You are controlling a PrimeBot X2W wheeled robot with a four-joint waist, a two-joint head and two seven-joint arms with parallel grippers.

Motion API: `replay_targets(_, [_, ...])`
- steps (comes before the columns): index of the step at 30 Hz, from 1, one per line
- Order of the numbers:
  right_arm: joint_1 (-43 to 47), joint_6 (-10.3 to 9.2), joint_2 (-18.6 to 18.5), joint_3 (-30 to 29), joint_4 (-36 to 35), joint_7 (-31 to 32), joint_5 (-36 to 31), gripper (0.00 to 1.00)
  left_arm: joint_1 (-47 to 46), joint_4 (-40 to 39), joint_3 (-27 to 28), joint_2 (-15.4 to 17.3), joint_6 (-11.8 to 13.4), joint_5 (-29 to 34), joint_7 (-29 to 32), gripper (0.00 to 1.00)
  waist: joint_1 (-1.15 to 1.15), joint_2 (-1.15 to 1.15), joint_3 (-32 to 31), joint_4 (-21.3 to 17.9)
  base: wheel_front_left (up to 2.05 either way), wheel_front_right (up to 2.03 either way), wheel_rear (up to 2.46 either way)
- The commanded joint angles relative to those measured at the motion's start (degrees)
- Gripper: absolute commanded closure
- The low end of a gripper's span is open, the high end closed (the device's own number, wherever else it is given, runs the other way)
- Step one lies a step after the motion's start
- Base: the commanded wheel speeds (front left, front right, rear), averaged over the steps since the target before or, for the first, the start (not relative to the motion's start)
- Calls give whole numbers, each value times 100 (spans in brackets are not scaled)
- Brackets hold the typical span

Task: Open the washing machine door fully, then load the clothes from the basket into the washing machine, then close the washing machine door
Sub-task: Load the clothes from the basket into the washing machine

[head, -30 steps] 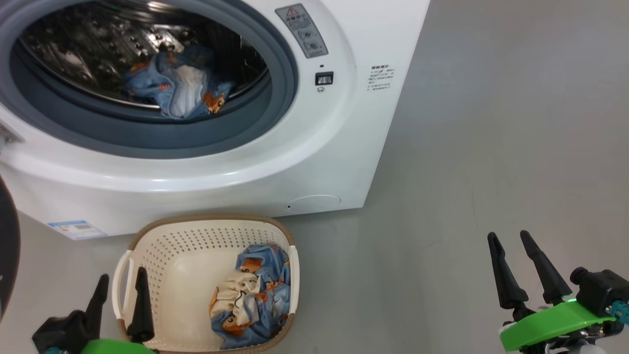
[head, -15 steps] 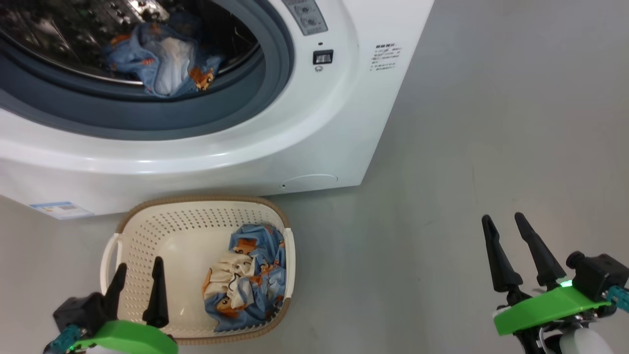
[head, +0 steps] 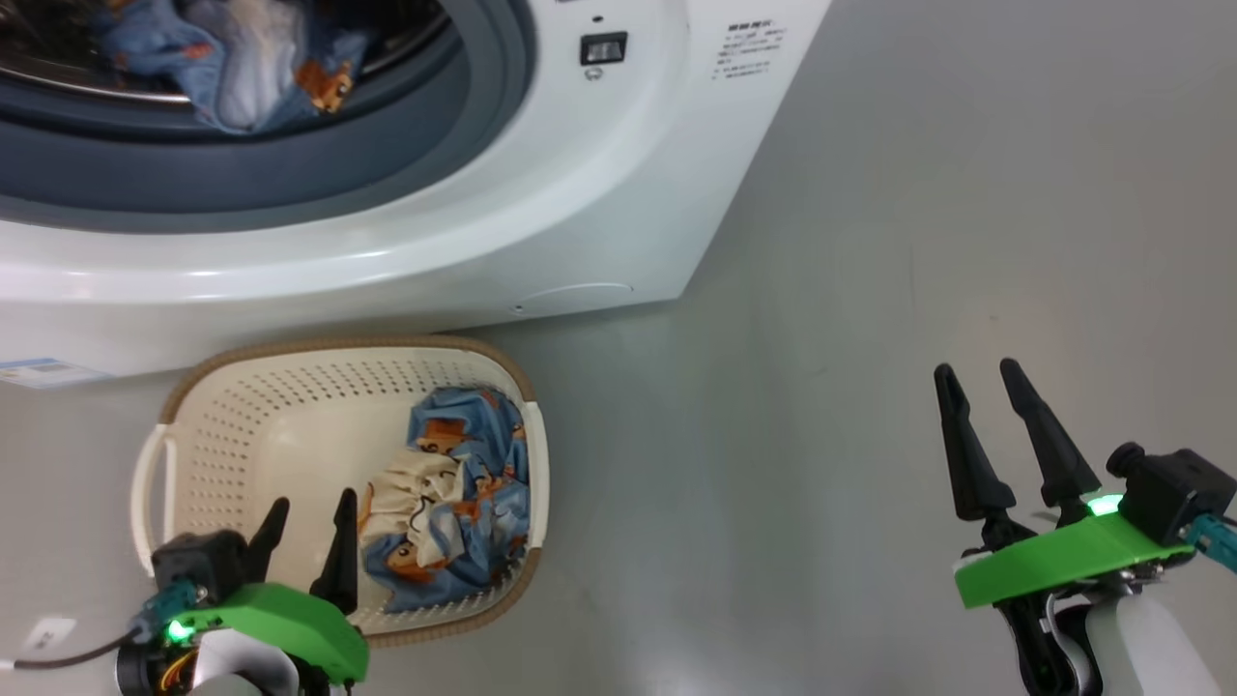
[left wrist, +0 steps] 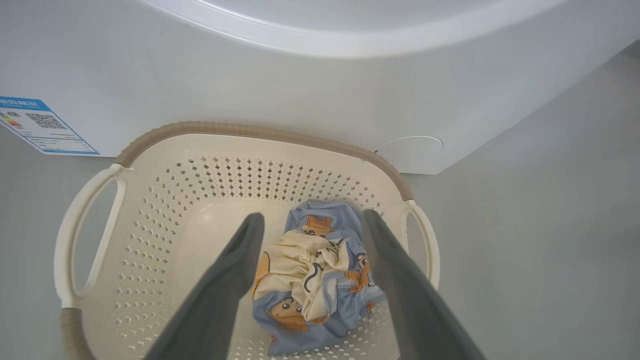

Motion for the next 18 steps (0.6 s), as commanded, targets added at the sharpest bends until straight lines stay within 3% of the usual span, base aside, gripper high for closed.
replay_targets(1, [-77,14,-3,134,-154,-43,-11,0,-155,74,55,202,32,-103,-37,0,0,0,243,-191,0,0,0])
replay_targets(18, [-549,14,187,127,-301,-43,-39,0,-1566,1540,-1856,619,32,-1461,-37,0,0,0,1278,-515,0,0,0])
